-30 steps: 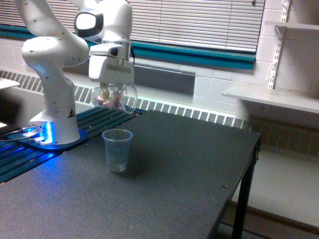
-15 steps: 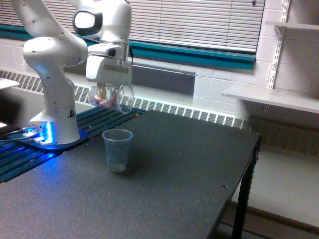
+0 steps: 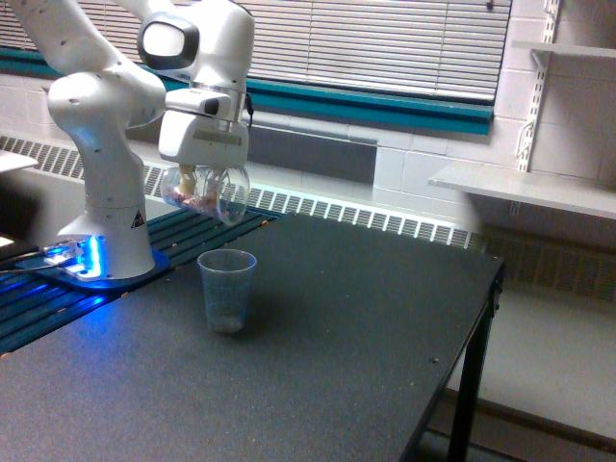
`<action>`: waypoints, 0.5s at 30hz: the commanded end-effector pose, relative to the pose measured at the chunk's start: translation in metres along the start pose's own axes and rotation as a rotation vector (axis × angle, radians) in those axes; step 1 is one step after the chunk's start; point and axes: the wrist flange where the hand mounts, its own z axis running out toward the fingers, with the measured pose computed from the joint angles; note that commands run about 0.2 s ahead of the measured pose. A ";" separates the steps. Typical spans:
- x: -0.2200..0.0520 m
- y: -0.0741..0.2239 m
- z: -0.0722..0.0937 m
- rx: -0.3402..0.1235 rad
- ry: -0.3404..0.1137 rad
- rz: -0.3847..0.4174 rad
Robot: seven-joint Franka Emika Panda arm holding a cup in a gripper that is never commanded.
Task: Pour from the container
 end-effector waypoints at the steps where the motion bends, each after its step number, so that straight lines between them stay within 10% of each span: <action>1: -0.016 0.001 0.008 -0.033 -0.031 0.020; 15: -0.035 -0.001 -0.002 -0.066 -0.064 0.010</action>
